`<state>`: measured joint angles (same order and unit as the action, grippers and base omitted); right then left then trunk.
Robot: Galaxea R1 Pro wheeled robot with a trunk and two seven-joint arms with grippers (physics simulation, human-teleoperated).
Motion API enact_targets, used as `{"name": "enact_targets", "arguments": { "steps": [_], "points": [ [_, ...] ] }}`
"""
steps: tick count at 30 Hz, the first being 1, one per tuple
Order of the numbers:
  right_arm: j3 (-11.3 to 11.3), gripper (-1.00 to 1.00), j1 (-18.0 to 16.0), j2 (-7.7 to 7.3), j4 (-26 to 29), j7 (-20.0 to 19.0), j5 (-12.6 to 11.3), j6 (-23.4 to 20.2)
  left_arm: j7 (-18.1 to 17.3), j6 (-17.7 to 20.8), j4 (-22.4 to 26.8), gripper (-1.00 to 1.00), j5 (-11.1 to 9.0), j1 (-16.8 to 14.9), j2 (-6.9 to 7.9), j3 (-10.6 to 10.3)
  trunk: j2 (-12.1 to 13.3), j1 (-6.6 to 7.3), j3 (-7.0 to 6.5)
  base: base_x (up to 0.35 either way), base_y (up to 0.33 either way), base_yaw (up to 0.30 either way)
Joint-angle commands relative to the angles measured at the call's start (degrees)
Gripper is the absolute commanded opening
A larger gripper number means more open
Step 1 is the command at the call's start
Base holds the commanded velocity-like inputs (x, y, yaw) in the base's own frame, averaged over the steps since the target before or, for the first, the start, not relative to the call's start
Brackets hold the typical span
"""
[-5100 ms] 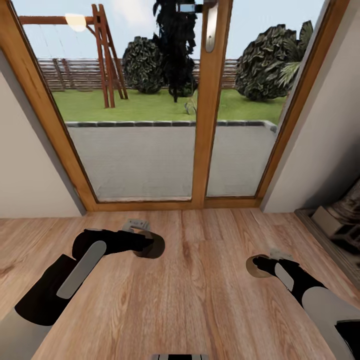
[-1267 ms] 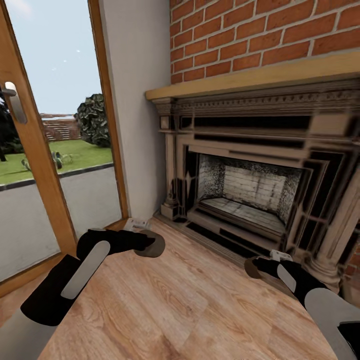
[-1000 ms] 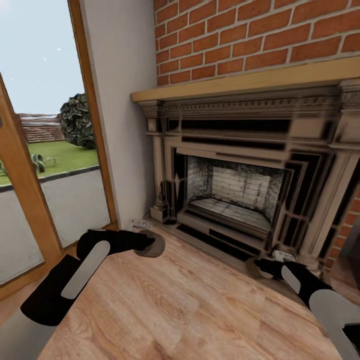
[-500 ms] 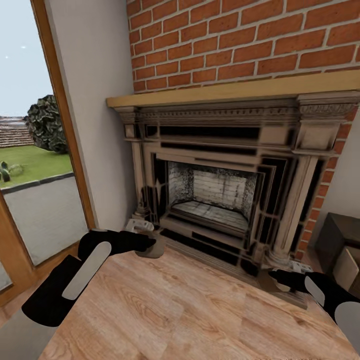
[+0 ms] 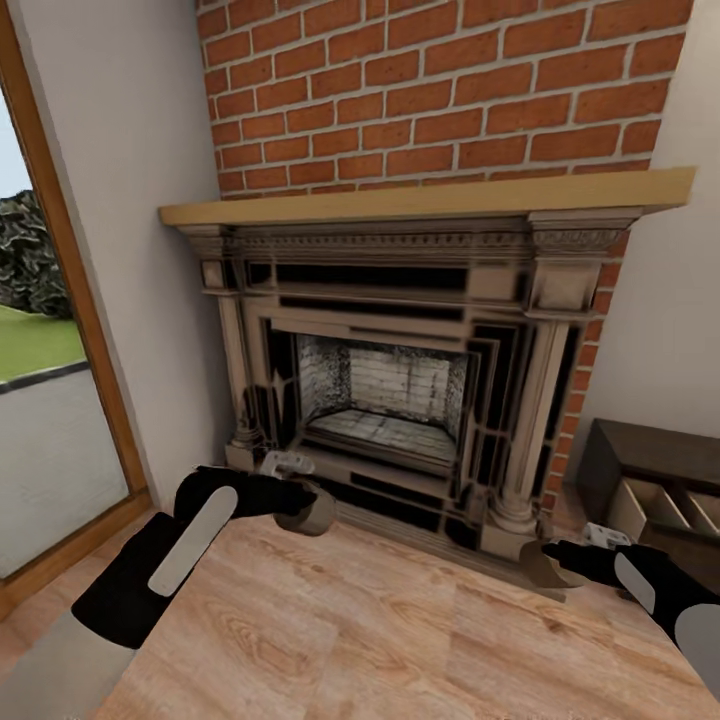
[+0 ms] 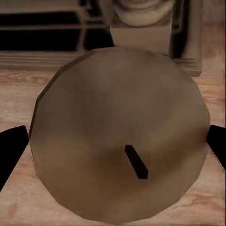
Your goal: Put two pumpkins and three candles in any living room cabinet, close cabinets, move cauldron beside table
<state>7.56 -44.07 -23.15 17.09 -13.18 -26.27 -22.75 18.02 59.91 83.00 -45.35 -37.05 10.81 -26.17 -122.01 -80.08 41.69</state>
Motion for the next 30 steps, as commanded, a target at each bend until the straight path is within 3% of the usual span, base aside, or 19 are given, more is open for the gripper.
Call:
{"name": "enact_targets", "arguments": {
  "steps": [1, 7, 15, 23, 30],
  "points": [
    [0.44, -1.00, -0.05, -0.06, 0.05, -0.01, -0.45, -0.19, 0.61, 0.09, -1.42, -1.00, -0.66, -0.09, -0.25, -0.10, 0.38, 0.24, -0.16, 0.000, 0.000, -0.272],
    [0.51, -1.00, -0.05, 0.00, 0.04, -0.01, -0.44, -0.19, 0.88, 0.09, -8.77, -1.00, -0.61, -0.21, -3.14, -0.33, 2.78, 1.56, -1.40, 0.000, 0.000, -0.273],
    [0.53, -1.00, 0.02, 0.03, 0.01, -0.01, -0.45, -0.19, 7.11, 0.09, -16.48, -1.00, -0.53, -0.62, -7.96, -0.39, 5.99, 3.31, -2.90, 0.000, 0.000, -0.270],
    [0.53, -1.00, 0.03, 0.03, -0.04, -0.01, -0.45, -0.19, 8.35, 0.09, -24.70, -1.00, -0.51, -1.34, -12.09, -0.42, 9.20, 5.07, -4.34, 0.000, 0.000, -0.222],
    [0.60, -1.00, 0.04, 0.03, 0.00, -0.04, -0.45, -0.07, 8.34, 0.09, -28.33, -1.00, -0.50, -2.03, -13.13, -0.38, 10.00, 5.51, -4.70, 0.000, 0.000, -0.092]
  ]
}}
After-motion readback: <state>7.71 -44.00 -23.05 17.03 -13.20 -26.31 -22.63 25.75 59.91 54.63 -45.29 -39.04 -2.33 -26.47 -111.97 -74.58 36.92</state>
